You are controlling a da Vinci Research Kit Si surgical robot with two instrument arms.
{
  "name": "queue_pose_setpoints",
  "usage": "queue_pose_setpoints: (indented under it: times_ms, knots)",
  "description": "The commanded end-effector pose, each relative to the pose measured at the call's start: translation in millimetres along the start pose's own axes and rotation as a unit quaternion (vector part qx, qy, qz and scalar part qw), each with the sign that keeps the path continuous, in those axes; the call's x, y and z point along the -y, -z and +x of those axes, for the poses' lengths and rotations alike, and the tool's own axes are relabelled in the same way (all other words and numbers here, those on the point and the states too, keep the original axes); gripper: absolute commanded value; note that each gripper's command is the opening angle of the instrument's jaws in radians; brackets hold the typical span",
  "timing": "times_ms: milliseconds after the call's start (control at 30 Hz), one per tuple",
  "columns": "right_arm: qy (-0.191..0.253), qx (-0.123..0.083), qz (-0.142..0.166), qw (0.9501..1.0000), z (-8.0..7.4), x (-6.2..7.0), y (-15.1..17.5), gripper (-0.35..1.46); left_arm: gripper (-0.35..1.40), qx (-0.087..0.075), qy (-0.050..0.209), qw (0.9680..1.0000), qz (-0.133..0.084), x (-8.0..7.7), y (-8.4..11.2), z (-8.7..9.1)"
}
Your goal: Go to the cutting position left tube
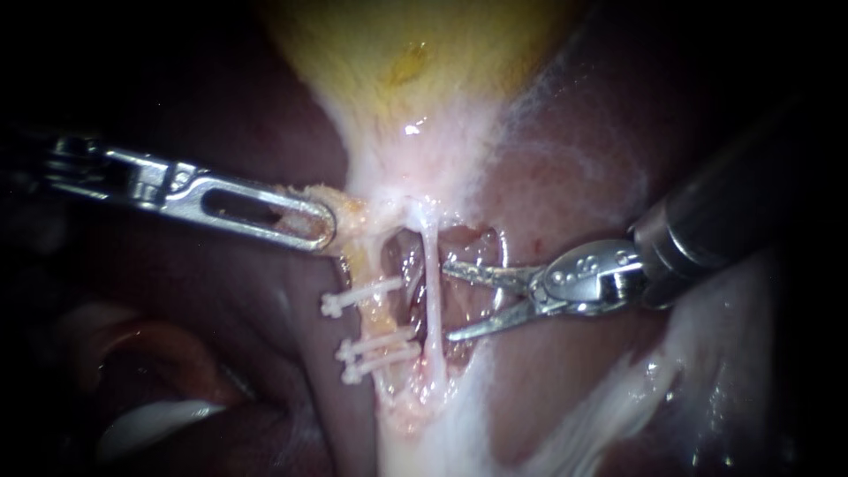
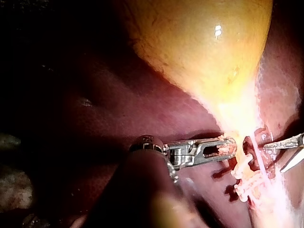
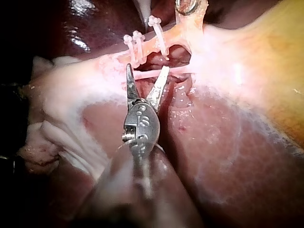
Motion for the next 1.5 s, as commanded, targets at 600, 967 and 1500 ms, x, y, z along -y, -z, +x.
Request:
queue_pose_setpoints:
  times_ms: [600, 967, 1500]
  knots:
    - [-0.036, 0.003, 0.028, 0.9990, -0.9, 0.8, -3.9, 1.23, -0.35, -0.002, 0.001, 1.0000, 0.001, 0.8, 0.0, 0.3]
    - [-0.076, -0.002, 0.054, 0.9956, -0.3, 0.3, -5.1, 1.15, -0.35, -0.003, 0.001, 1.0000, 0.003, 1.3, -0.1, 0.5]
    - [-0.129, -0.024, 0.076, 0.9884, 0.5, -0.7, -7.4, 1.20, -0.35, -0.003, 0.002, 1.0000, 0.003, 1.8, -0.3, 0.6]
